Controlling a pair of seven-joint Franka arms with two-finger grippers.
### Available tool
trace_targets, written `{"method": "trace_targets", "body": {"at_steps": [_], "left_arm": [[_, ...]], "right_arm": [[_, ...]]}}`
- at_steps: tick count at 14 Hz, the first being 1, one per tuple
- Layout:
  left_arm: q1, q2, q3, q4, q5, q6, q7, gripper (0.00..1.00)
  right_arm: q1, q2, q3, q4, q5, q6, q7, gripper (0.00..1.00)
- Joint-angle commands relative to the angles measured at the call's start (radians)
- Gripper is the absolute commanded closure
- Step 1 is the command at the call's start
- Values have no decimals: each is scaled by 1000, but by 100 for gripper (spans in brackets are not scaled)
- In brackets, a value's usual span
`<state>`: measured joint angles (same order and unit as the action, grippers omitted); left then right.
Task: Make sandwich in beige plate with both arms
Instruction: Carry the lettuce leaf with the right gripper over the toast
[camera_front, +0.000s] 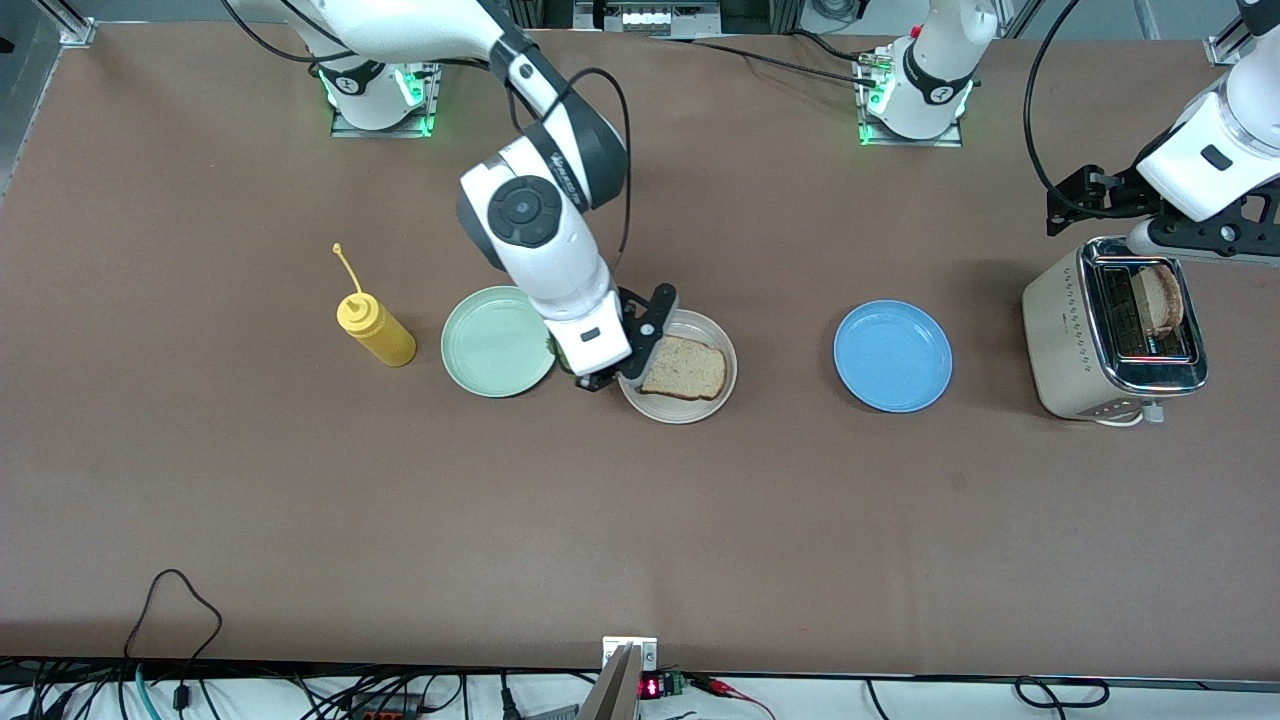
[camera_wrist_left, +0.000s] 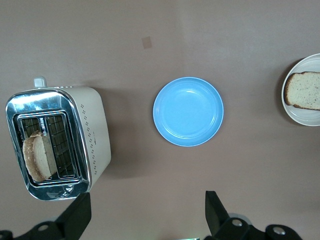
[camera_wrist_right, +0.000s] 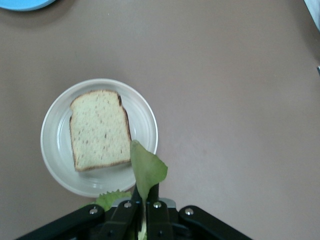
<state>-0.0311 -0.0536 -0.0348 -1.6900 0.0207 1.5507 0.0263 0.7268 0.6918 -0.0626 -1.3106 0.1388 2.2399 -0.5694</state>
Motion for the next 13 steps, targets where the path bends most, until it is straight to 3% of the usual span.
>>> {"method": "trace_targets", "body": {"at_steps": [1,5,13], "left_arm": [[5,18,0,36,-13,-26,12,0],[5,18,0,36,-13,-26,12,0],[7,24,0,35,-13,-24,11,0]], "right_arm": [[42,76,-11,42,8,88,63,100],[101,164,-13,48,7,231,187,100],[144,233,-13,47,4,345,281,100]]}}
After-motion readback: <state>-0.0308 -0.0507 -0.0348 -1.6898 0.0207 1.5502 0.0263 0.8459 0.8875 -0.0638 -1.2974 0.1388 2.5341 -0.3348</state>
